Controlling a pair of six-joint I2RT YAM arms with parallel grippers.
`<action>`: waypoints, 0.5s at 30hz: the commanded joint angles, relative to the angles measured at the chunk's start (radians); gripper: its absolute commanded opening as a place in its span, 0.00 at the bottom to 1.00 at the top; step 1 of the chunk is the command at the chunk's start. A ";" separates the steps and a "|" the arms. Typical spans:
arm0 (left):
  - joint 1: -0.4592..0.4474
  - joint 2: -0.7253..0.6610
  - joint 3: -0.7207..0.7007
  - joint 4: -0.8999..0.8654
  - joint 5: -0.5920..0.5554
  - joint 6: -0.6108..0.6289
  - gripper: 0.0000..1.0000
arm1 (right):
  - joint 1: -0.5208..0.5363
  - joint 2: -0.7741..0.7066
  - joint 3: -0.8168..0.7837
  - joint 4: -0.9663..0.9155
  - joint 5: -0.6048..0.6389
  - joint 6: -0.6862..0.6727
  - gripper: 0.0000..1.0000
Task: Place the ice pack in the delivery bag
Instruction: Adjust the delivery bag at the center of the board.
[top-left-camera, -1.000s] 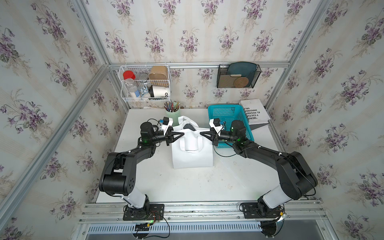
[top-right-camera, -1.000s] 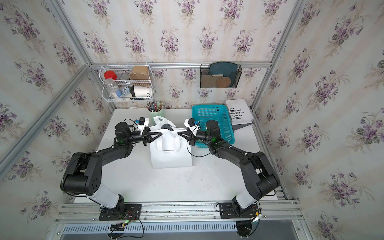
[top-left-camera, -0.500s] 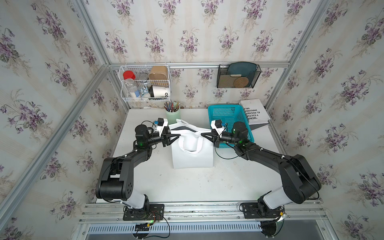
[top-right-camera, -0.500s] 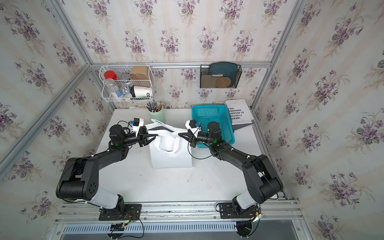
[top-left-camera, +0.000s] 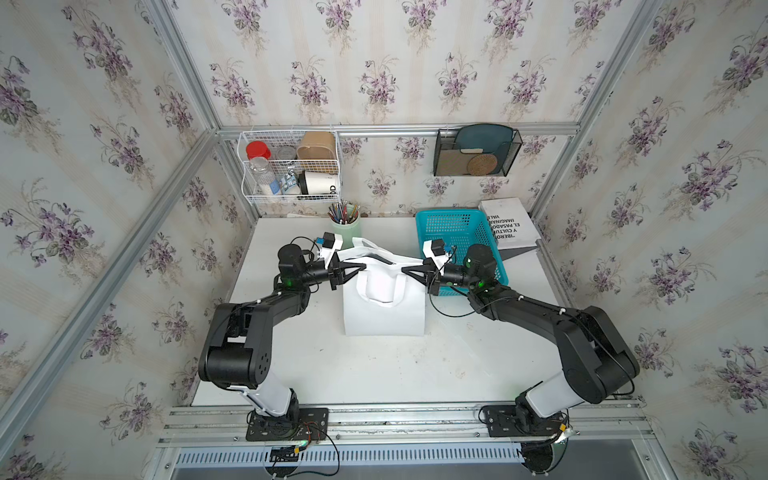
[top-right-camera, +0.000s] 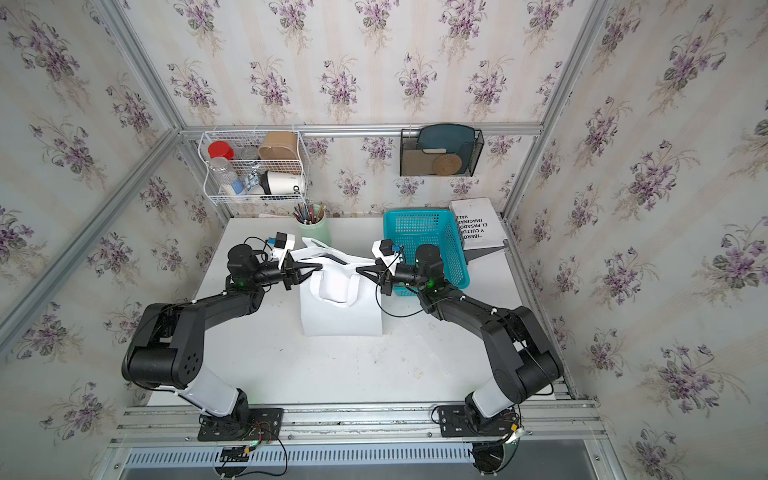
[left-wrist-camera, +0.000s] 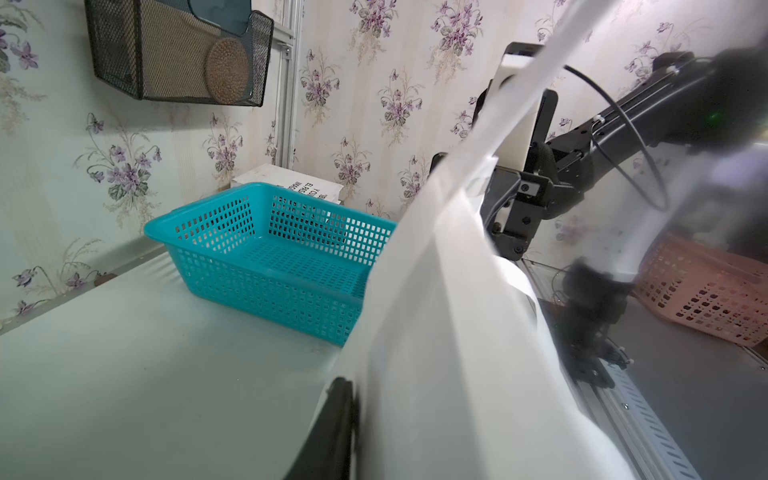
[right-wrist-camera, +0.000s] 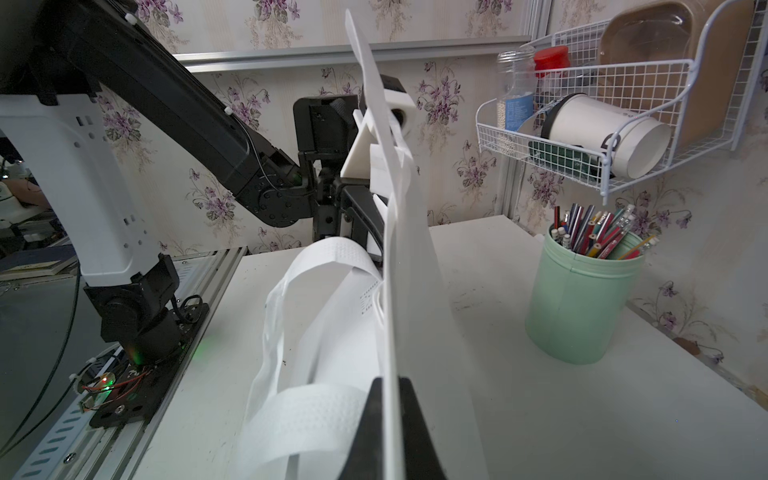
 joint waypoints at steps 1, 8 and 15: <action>0.005 -0.012 -0.006 0.037 0.027 -0.019 0.00 | -0.006 -0.005 -0.001 0.020 0.015 0.022 0.01; 0.064 -0.059 -0.063 0.035 0.055 -0.027 0.00 | -0.046 -0.042 -0.012 -0.110 0.166 -0.031 0.00; 0.077 -0.067 -0.059 0.029 0.062 -0.048 0.00 | -0.044 -0.048 0.007 -0.196 0.177 -0.081 0.04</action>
